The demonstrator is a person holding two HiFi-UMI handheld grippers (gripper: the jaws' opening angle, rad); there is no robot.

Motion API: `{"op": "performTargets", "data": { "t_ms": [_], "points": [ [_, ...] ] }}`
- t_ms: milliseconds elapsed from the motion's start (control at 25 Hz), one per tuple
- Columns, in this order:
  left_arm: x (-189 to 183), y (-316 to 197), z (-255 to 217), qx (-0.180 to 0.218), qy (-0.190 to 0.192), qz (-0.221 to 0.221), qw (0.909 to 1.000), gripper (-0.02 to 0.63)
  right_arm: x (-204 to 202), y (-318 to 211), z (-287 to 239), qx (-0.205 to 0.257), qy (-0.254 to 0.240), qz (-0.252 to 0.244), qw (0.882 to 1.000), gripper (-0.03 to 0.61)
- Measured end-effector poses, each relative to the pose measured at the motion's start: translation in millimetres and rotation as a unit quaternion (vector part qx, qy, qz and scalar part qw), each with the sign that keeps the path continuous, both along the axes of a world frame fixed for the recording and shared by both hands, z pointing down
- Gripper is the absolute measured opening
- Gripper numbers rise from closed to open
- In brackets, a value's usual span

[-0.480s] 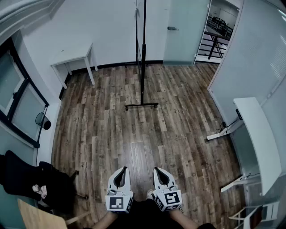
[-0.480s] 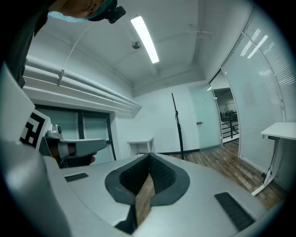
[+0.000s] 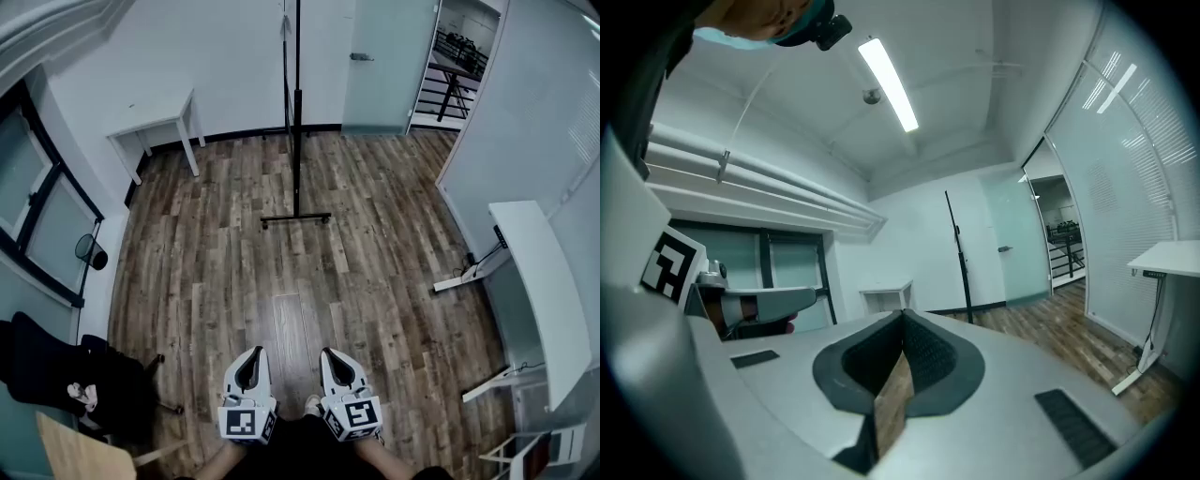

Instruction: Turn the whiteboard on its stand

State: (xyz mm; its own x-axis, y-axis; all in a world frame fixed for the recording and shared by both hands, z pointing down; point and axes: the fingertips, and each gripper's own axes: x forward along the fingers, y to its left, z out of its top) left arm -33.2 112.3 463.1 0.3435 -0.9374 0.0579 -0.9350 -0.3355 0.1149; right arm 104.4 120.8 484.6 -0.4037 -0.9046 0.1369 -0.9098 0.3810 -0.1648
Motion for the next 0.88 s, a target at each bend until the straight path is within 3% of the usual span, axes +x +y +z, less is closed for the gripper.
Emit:
{"op": "performTargets", "data": {
  "t_ms": [480,880],
  "points": [
    [30.1,0.4,9.7,-0.006,-0.004,-0.033,0.9994,0.017,43.4,-4.7,8.9,0.005,-0.005,-0.019,1.000,0.011],
    [17.8,-69.1,20.9,-0.014,-0.009,-0.042,0.9990,0.017,37.4,-76.3,16.4,-0.004,-0.017,-0.023,1.000,0.011]
  ]
}}
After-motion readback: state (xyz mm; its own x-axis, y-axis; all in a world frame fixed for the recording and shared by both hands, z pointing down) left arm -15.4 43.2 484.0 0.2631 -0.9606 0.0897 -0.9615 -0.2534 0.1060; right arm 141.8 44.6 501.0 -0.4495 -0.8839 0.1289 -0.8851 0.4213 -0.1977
